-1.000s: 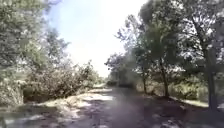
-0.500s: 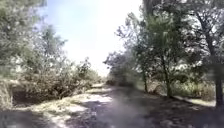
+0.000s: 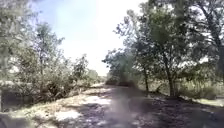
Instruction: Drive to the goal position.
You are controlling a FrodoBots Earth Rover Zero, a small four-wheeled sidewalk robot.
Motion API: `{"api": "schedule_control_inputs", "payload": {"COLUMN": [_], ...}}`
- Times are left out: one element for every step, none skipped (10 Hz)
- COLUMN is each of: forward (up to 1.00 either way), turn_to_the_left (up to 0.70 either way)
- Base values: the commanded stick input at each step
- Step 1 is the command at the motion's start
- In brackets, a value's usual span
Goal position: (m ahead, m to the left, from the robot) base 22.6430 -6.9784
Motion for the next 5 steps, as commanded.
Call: {"api": "schedule_control_inputs", "payload": {"forward": [0.7, 0.7, 0.7, 0.7, 0.7], "turn_to_the_left": [0.0, 0.0, 0.0, 0.0, 0.0]}}
